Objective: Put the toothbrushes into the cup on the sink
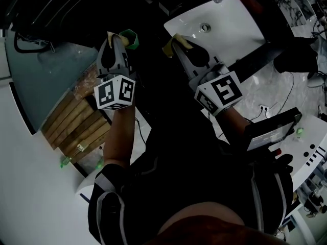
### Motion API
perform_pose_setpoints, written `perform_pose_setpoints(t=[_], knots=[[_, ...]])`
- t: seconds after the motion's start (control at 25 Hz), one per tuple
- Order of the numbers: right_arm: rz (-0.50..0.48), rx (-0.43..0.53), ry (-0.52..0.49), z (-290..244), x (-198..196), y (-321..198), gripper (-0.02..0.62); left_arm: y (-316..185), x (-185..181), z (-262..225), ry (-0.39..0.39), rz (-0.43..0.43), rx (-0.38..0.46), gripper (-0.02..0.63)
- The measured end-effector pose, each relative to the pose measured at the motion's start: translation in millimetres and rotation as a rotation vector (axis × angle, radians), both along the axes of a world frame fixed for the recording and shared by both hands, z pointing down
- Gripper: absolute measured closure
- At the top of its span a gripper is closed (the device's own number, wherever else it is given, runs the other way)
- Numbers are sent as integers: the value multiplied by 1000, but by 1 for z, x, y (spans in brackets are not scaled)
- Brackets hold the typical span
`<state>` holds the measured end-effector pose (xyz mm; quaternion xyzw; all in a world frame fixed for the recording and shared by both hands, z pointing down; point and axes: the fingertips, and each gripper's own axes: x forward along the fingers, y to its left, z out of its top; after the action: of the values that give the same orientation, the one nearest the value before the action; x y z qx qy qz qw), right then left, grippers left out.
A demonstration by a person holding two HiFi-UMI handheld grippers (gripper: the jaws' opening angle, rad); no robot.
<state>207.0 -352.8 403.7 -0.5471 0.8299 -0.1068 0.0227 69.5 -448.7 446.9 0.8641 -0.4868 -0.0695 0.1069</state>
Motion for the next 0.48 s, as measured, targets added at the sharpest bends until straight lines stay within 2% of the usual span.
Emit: perform_pose_setpoints(t=[0.48], knots=[[-17,9,-10,2,-1,2,549,1,-2,10,-69,-11,-21,558]])
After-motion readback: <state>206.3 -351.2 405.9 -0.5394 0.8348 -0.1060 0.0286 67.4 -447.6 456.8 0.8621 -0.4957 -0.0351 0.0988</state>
